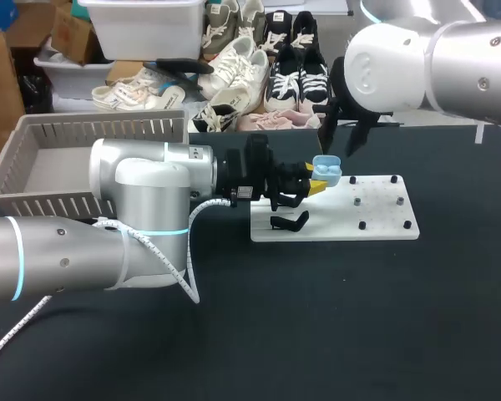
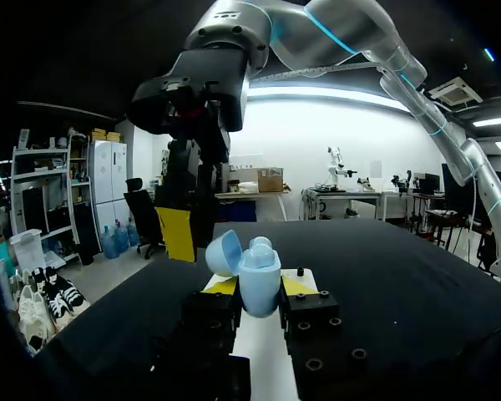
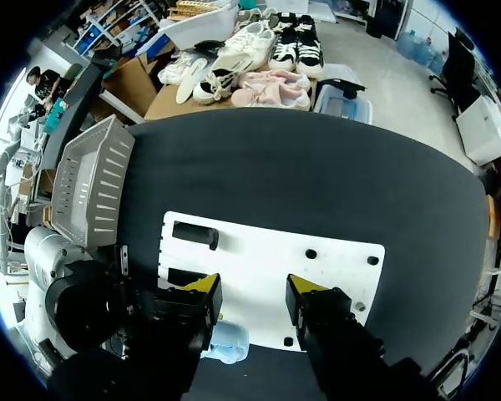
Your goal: Pick up each earbud case from the left stands, insert the matching earbuds, close the lid, and place the case in the box.
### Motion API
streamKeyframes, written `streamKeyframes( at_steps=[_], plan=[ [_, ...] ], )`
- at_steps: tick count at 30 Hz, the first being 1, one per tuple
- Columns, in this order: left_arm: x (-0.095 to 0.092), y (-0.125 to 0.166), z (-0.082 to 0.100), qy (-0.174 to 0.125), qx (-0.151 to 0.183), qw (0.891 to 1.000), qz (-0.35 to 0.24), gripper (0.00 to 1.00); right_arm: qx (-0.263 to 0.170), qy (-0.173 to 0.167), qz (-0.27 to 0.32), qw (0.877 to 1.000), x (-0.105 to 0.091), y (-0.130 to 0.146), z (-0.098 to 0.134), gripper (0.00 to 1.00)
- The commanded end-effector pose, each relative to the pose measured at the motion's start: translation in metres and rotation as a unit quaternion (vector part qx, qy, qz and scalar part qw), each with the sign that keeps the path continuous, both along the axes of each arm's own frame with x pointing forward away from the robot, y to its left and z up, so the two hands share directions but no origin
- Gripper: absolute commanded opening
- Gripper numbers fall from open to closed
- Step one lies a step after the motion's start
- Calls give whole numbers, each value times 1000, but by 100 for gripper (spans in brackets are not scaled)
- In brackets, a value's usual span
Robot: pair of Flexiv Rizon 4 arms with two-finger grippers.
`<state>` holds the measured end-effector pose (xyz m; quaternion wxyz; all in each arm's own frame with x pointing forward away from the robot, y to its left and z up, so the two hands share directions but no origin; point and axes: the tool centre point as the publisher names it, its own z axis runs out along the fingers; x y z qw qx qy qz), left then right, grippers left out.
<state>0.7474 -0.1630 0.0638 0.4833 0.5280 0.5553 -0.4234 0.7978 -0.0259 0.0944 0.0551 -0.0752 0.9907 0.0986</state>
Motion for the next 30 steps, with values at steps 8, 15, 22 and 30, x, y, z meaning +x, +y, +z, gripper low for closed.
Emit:
streamKeyframes(
  at_steps=[8,15,22,30],
  plan=[
    [-1,0,0,-1,-1,1000,2,0,13,-17,-17,1000,-30,-9,8,47],
    [-1,0,0,-1,-1,1000,2,0,21,-24,-19,999,-42,-7,14,46],
    [-1,0,0,-1,-1,1000,2,0,32,-41,-23,998,-49,-6,27,47],
    [-1,0,0,-1,-1,1000,2,0,57,-76,-63,993,-71,-30,50,48]
  ],
)
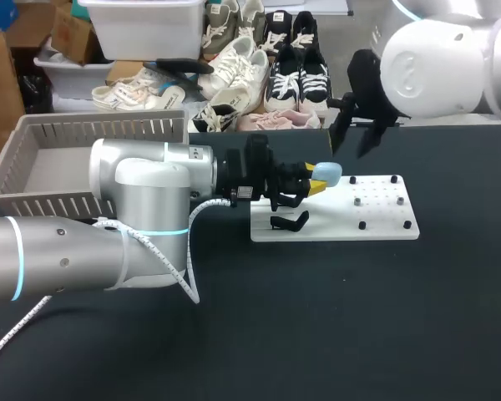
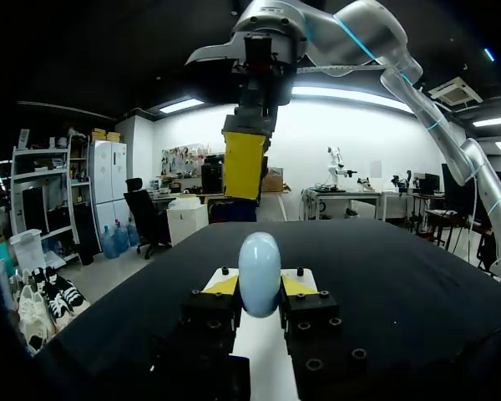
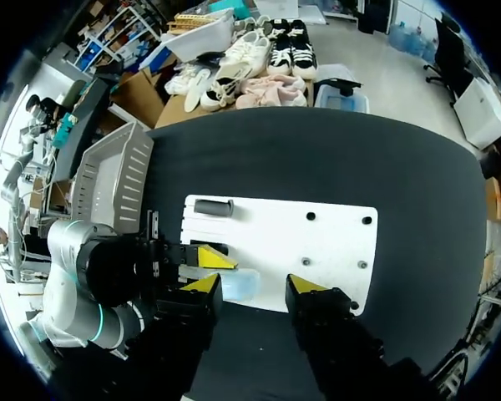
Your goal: Pick up each earbud case from the left stands, insert the matching earbuds, close the lid, and place the case in the box.
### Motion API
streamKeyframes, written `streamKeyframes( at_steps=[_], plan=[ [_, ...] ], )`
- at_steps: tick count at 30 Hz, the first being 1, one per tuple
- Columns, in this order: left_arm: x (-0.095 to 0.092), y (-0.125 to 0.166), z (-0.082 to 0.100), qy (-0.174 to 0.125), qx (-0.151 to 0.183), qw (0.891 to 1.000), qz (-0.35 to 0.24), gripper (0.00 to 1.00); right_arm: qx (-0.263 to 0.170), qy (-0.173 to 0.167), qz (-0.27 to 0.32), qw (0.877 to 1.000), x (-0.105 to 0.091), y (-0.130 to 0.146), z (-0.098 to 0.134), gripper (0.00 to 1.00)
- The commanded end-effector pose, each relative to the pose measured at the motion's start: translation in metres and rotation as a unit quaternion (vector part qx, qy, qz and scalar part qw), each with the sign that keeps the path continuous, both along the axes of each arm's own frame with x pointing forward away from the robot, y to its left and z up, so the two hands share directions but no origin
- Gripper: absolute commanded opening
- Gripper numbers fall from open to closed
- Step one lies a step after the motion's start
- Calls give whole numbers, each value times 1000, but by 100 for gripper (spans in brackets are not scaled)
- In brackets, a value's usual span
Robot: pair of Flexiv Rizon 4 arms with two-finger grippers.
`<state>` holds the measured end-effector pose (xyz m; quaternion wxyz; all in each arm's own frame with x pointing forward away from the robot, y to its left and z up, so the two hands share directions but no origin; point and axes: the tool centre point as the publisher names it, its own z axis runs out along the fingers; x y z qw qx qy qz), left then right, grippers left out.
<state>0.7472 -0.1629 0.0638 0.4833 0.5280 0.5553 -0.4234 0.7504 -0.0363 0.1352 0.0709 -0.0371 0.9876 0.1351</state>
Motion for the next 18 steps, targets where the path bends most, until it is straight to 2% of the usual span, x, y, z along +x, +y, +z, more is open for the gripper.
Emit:
streamKeyframes(
  at_steps=[1,4,8,13,18],
  plan=[
    [-1,0,0,-1,-1,1000,2,0,17,-66,-34,997,-27,-24,9,47],
    [3,16,12,-23,-6,1000,18,0,20,-59,-53,997,-36,-36,5,47],
    [6,51,31,-52,-5,997,62,0,27,-44,-78,996,-48,-54,-4,47],
    [9,106,49,-77,22,989,127,0,21,-28,-103,994,-63,-69,-14,47],
    [4,161,62,-96,50,976,190,0,18,-13,-125,992,-77,-81,-22,47]
  ],
)
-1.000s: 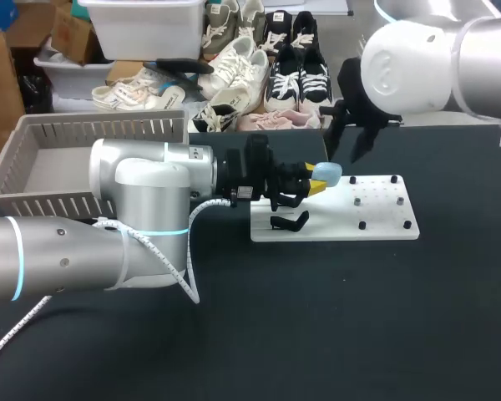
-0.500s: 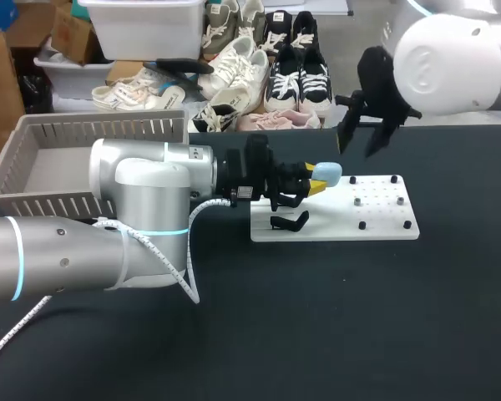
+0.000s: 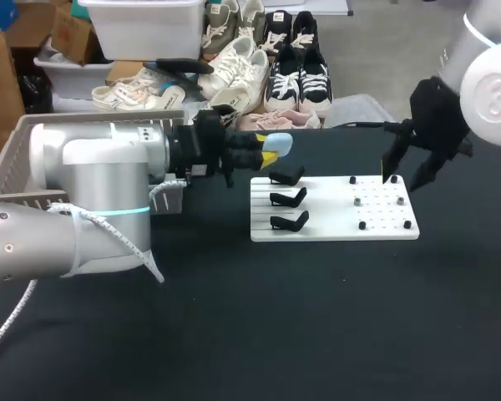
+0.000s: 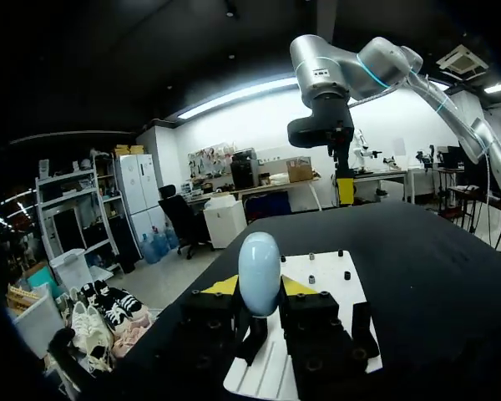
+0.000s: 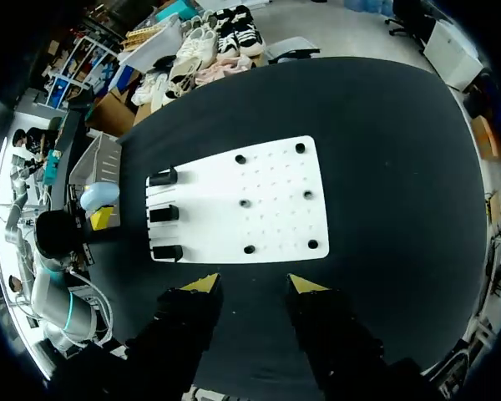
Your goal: Pick up each earbud case from the left stands, insert the matching earbuds, close the lid, and place the case in the box.
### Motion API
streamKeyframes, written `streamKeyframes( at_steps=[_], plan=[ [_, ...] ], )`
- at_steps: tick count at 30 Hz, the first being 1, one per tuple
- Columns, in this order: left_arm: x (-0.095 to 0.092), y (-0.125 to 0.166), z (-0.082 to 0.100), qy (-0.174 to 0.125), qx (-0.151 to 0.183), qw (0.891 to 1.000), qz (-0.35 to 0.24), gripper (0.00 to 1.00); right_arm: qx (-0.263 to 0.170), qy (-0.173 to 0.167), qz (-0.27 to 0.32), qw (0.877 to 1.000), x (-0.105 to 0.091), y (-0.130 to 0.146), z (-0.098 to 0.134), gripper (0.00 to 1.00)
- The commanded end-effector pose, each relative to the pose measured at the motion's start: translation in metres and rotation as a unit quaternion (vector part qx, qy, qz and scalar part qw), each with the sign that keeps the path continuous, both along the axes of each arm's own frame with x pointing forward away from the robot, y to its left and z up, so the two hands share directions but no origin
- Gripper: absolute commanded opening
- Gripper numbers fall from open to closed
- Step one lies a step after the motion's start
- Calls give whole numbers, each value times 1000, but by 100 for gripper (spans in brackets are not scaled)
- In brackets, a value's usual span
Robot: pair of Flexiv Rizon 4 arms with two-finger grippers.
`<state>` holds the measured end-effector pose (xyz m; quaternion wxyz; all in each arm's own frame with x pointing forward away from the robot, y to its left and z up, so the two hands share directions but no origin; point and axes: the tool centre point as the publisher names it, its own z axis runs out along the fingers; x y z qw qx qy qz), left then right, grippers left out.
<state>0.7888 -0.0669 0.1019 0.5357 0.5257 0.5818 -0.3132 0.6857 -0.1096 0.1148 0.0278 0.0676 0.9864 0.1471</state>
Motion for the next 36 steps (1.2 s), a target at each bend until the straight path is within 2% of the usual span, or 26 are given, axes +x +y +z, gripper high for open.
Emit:
streamKeyframes(
  at_steps=[1,5,8,18,24,26,36],
  plan=[
    [-39,74,26,-30,9,993,110,0,-8,-67,-32,997,-15,-10,-3,47],
    [-45,98,31,-34,30,989,143,0,-8,-58,-42,997,-19,-14,-8,47],
    [-48,117,25,-35,43,985,162,0,-9,-54,-45,997,-20,-15,-10,47],
    [-34,150,23,-39,79,975,204,0,-13,-47,-41,998,-7,-5,-11,47],
    [-17,173,19,-23,100,970,222,0,-14,-39,-38,998,1,1,-15,47],
    [-11,178,18,-8,133,965,225,0,-14,-35,-38,999,3,2,-16,47],
    [16,197,-1,28,147,962,227,0,-13,-19,-51,998,4,0,-24,47]
  ],
)
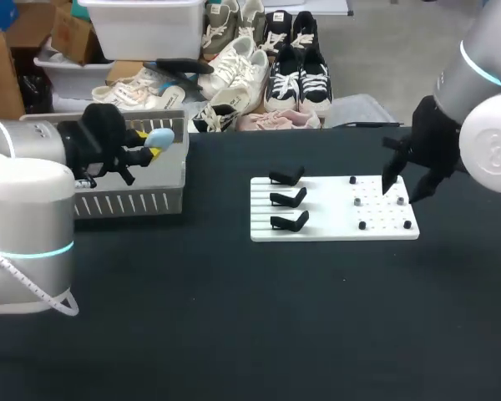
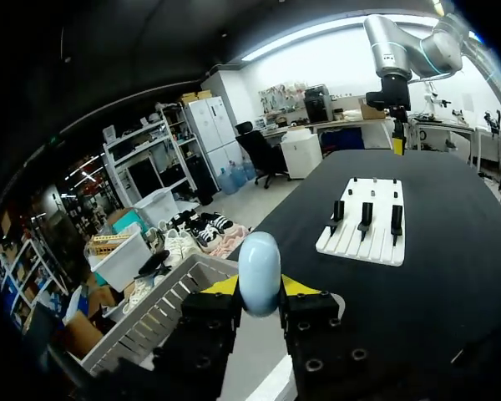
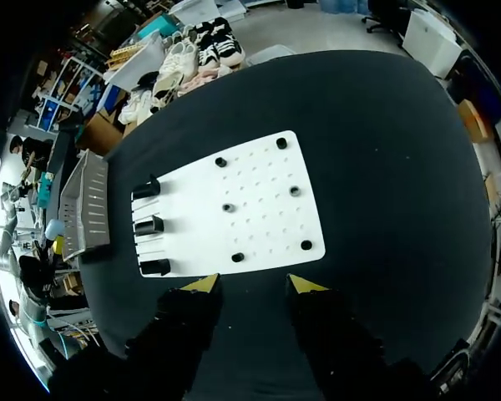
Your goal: Pick up each earbud case from the left stands, insert the matching earbuds, close the lid, and place the case in the box.
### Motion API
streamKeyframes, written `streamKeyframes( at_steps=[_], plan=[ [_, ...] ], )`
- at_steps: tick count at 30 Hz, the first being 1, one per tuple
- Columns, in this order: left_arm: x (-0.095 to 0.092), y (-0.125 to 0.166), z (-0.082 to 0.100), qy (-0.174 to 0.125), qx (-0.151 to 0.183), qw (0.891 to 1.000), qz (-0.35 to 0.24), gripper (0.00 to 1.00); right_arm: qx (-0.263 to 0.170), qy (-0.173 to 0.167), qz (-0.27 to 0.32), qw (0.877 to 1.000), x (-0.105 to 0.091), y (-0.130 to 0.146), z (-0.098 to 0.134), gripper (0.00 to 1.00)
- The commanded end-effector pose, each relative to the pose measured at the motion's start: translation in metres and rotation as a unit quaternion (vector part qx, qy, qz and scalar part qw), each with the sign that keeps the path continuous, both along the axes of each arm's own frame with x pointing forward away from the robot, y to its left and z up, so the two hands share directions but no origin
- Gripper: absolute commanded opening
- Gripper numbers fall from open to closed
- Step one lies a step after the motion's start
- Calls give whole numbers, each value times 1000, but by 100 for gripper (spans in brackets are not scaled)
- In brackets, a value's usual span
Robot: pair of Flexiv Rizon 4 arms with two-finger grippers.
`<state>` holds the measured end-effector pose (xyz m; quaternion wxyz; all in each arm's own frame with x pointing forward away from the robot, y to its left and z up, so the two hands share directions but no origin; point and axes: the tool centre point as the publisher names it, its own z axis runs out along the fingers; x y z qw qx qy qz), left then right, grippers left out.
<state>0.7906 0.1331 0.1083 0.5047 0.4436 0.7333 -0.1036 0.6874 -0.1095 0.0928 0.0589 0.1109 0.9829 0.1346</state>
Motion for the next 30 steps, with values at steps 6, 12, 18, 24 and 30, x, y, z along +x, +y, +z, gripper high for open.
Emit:
streamKeyframes(
  at_steps=[6,12,18,24,30],
  plan=[
    [24,4,-22,36,0,999,1,0,1,9,-13,1000,0,-4,-4,47],
    [30,5,-26,47,-6,999,-4,90,0,11,-17,1000,1,-5,-4,46],
    [31,7,-21,47,-9,999,-8,100,3,5,-10,1000,5,-1,-1,47],
    [19,-29,7,30,-71,994,-74,100,11,-28,9,1000,6,-2,15,48],
    [3,-63,16,19,-112,983,-146,100,40,-55,20,997,0,-14,20,49]
  ],
)
